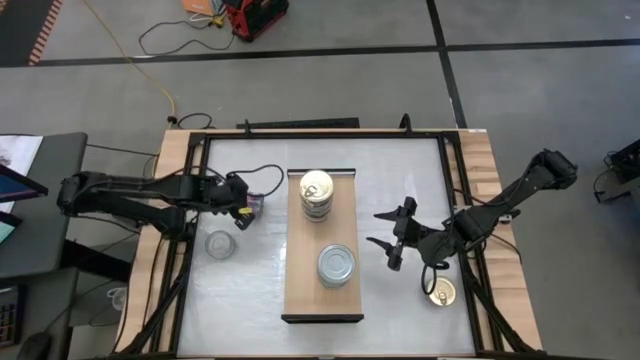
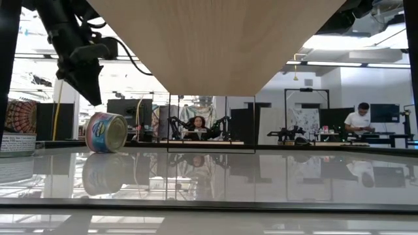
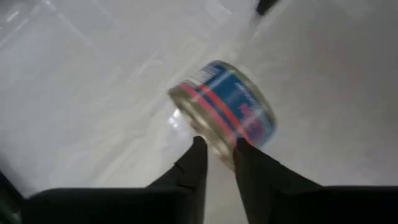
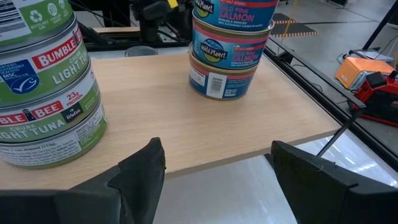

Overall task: Stack canned seafood by type on shelf
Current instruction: Stack the blue tuna can on top of the stacked blue tuna cans on the shelf

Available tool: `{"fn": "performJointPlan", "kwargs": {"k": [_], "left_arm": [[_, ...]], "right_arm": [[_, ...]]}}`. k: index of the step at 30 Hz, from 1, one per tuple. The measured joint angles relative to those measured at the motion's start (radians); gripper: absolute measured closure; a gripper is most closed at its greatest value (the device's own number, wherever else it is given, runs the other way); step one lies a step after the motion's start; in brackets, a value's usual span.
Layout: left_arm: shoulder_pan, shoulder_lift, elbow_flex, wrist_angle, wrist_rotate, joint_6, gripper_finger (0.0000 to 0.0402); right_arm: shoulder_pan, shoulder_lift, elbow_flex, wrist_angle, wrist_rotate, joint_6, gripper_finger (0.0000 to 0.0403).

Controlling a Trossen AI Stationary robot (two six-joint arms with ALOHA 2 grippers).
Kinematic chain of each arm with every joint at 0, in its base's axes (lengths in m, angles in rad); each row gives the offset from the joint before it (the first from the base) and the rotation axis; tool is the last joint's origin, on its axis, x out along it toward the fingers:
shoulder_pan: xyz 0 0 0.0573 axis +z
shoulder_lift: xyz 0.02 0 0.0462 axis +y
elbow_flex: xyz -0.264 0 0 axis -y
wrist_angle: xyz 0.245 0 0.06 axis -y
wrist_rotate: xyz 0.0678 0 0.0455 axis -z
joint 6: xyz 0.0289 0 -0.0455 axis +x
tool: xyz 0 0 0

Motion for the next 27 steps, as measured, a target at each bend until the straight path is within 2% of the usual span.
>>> {"fn": "performJointPlan", "kwargs": {"k": [5, 16, 19, 27], "left_arm": [[-0.048, 0.042, 0.011, 0.006, -0.007, -0.055, 0.0257], [-0.052, 0.075, 0.011, 0.108, -0.001, -0.191, 0.0091], [-0.052, 0.127, 0.011, 0.085, -0.038, -0.209, 0.0075], [-0.052, 0.270, 0.010, 0.082, -0.103, -0.192, 0.0080]], "right_arm": [[0.000, 0.000, 0.000, 0.000, 0.000, 0.000, 0.0088], [0.000, 0.000, 0.000, 0.001, -0.001, 0.001, 0.0088], [0.001, 0.000, 0.000, 0.006, -0.002, 0.001, 0.0088], [0.017, 0.000, 0.000, 0.019, -0.007, -0.005, 0.0088]]}}
